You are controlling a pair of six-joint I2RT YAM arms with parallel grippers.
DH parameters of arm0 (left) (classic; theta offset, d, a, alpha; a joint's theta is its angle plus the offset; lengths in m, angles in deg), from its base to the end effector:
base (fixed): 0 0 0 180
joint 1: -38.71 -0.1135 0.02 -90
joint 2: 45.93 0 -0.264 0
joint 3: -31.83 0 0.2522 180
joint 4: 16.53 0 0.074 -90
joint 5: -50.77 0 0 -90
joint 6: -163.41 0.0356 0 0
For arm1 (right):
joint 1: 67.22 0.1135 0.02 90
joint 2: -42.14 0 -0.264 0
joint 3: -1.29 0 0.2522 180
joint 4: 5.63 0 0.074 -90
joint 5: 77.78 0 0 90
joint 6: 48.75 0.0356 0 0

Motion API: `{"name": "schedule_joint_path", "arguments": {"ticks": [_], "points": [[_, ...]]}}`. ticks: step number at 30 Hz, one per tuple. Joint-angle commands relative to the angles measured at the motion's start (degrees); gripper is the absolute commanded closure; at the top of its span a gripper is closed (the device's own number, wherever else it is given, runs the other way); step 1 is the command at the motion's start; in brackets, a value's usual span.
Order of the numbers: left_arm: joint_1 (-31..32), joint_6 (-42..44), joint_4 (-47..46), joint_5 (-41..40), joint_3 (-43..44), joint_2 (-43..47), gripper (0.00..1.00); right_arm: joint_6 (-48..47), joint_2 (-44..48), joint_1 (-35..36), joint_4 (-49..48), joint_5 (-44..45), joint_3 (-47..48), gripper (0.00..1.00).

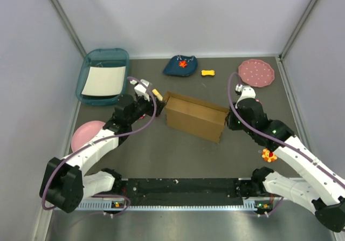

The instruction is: Fold the paper box

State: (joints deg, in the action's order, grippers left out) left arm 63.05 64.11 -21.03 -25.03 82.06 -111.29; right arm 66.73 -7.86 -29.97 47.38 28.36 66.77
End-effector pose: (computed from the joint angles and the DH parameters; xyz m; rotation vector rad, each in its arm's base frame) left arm 0.2333 -0.1151 0.2676 0.4167 1.7462 -0.6417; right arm 0.1486 0.1006 0.3171 -0.0729 2.2107 0.2989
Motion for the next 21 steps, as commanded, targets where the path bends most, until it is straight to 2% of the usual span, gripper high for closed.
{"name": "schedule_joint_path", "arguments": {"ticks": [1,4,7,8,11,12,14,21], "points": [[-0.34,0.16,-5.38,2.68,2.38,-0.64,0.49,-0.86,0.34,1.42,-0.75,1.08,1.18,0.85],[-0.34,-0.02,-5.99,3.20,1.94,-0.38,0.55,-0.69,0.08,1.85,-0.66,1.35,1.54,0.85],[-0.34,-0.54,-6.43,4.26,1.68,-0.20,0.65,-0.34,-0.19,2.03,-0.40,1.52,1.89,0.85],[-0.34,-0.54,-6.52,4.70,1.59,-0.03,0.74,0.01,-0.19,2.03,-0.48,1.52,1.98,0.86],[-0.34,-1.33,-7.40,5.23,0.80,0.24,0.85,1.33,-0.19,2.03,-0.31,0.74,2.77,0.90],[-0.26,-1.68,-7.92,5.84,0.54,0.32,0.87,1.68,-0.10,2.03,-0.13,0.47,3.20,0.94],[-0.26,-2.12,-8.10,6.19,0.10,0.24,0.90,2.64,-0.27,2.03,-0.13,0.03,3.56,0.98],[-0.26,-2.74,-7.84,6.19,-0.34,1.03,0.99,6.16,-0.45,2.03,0.31,-1.99,5.40,1.00]]}}
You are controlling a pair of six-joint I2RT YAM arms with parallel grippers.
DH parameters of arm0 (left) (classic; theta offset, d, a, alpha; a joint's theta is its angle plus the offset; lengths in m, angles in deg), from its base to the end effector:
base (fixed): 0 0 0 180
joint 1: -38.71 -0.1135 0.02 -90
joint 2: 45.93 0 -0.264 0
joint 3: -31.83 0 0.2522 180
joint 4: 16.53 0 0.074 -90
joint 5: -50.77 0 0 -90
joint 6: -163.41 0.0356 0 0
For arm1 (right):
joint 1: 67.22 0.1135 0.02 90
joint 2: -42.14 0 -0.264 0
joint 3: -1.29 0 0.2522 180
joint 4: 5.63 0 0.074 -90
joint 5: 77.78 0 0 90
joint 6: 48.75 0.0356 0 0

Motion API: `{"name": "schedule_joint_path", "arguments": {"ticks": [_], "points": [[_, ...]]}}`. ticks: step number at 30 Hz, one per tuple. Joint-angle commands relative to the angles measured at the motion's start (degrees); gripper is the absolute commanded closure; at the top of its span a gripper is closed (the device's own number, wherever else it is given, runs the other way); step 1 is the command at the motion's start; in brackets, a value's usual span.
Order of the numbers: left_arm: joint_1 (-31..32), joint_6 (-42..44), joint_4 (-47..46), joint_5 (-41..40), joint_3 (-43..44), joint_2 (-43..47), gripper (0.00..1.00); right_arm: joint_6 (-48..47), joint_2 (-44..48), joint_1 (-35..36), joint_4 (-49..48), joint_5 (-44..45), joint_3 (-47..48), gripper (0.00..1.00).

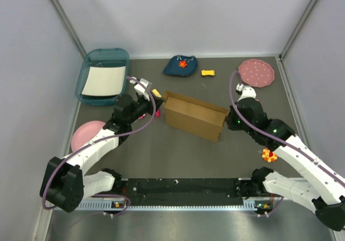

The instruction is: Fold the paper box

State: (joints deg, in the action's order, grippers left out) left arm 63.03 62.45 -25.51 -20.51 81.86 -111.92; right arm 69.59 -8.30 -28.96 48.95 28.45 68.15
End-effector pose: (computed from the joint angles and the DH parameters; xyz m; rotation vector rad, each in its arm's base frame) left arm 0.2340 -0.1183 0.2722 0.4500 1.6817 -0.7326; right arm 0.1466 0.1029 0.3215 -0.0387 2.2252 0.3278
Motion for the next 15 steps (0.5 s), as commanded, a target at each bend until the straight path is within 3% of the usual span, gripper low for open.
{"name": "schedule_joint_path", "arguments": {"ticks": [1,15], "points": [[-0.23,-1.17,-3.36,1.67,-0.15,1.84,1.00,3.83,-0.10,1.03,-1.27,-2.34,4.11,1.00],[0.47,-3.63,-0.29,0.79,-1.21,3.16,1.00,6.38,-2.83,1.03,-1.27,-1.55,4.64,0.91]]}}
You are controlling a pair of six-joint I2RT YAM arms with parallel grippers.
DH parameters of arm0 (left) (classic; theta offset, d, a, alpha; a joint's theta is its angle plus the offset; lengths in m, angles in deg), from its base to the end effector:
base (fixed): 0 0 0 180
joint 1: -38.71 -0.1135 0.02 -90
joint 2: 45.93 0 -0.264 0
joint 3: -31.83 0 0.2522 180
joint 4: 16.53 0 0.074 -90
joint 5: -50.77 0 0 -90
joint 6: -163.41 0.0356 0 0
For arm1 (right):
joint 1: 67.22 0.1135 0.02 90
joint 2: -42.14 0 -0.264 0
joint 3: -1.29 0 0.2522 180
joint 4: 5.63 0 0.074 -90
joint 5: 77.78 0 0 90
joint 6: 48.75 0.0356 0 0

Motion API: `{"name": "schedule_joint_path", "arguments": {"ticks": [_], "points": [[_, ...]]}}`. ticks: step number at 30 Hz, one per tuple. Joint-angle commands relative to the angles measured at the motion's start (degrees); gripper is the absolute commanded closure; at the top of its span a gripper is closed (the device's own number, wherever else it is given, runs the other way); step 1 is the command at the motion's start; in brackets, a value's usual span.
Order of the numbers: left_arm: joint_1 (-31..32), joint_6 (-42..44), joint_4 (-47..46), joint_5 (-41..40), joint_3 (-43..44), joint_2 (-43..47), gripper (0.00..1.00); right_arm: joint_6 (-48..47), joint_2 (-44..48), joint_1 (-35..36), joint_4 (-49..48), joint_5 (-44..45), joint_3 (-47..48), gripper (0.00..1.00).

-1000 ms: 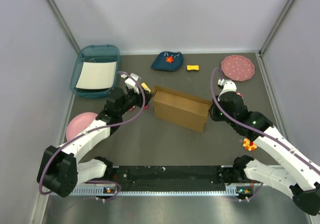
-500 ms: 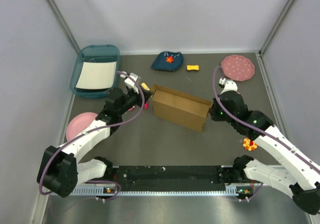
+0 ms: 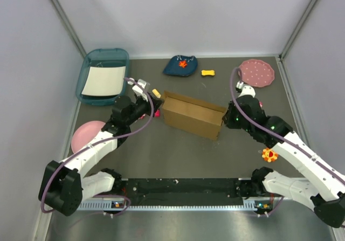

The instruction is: Fold the paper box

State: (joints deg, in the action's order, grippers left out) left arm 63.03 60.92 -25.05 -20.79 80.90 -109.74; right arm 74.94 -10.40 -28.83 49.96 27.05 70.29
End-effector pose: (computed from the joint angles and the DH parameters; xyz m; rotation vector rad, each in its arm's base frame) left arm 0.2273 -0.1151 0.2746 0.4244 1.6773 -0.7486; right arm 0.1510 0.1080 0.3261 0.0469 2.2557 0.3931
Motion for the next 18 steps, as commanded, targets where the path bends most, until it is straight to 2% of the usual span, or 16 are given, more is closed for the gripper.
{"name": "schedule_joint_path", "arguments": {"ticks": [1,7,13,18], "points": [[0.47,-2.71,0.30,0.99,-0.07,0.88,1.00,0.94,-1.08,0.90,-2.19,0.37,2.59,0.91],[1.00,-5.52,1.54,-0.32,-1.38,1.41,1.00,0.67,-2.84,0.90,-2.45,2.39,2.85,0.93],[1.70,-6.84,3.65,-2.35,-2.70,3.87,1.00,1.46,-3.45,0.90,-2.80,3.19,1.89,1.00],[4.68,-6.67,7.59,-7.61,-2.97,6.59,1.00,2.43,-4.15,0.90,-3.59,2.40,1.53,1.00]]}}
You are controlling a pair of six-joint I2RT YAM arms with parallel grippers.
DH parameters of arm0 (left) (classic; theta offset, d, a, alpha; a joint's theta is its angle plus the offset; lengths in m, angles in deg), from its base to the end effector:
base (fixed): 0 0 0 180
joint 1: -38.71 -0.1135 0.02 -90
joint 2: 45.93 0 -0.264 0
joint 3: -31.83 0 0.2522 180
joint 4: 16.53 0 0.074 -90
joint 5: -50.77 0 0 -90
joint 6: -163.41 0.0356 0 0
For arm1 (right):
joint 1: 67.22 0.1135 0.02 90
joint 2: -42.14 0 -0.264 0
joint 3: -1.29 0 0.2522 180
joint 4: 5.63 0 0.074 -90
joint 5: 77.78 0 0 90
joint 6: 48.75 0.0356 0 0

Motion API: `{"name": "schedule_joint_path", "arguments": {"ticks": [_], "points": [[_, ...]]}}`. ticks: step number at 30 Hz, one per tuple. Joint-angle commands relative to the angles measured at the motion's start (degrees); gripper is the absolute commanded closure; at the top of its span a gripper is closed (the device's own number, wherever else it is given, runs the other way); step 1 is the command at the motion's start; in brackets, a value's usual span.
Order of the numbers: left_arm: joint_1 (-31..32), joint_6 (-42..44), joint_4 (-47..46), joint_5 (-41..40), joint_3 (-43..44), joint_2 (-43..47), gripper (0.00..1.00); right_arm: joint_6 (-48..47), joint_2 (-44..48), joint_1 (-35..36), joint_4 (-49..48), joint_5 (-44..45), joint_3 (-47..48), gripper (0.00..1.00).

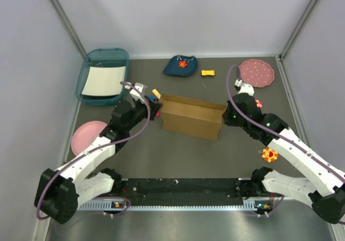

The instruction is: Fold the paper box

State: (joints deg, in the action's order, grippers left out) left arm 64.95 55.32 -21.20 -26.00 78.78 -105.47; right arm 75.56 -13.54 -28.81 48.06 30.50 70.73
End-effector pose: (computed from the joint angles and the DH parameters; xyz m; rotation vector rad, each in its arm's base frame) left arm 0.2116 -0.1134 0.2711 0.3019 1.7406 -0.7660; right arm 0.1627 0.1148 0.3223 0.0881 2.2449 0.3301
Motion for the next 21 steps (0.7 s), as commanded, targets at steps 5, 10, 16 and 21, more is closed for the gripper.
{"name": "schedule_joint_path", "arguments": {"ticks": [5,10,16,21], "points": [[7.58,-0.72,7.01,-8.48,-1.37,3.83,1.00,1.64,-1.10,0.87,-1.87,-0.79,1.54,0.97],[8.83,-2.21,8.94,-12.53,-1.99,3.91,1.00,0.59,-0.31,0.87,-1.51,0.17,2.06,0.85],[9.00,-3.53,9.73,-15.52,-2.69,4.44,1.00,0.06,0.31,0.87,-0.72,1.66,2.85,0.83],[9.00,-3.27,10.52,-16.57,-2.43,4.62,1.00,-0.73,0.66,0.96,-0.02,2.63,4.17,0.80]]}}
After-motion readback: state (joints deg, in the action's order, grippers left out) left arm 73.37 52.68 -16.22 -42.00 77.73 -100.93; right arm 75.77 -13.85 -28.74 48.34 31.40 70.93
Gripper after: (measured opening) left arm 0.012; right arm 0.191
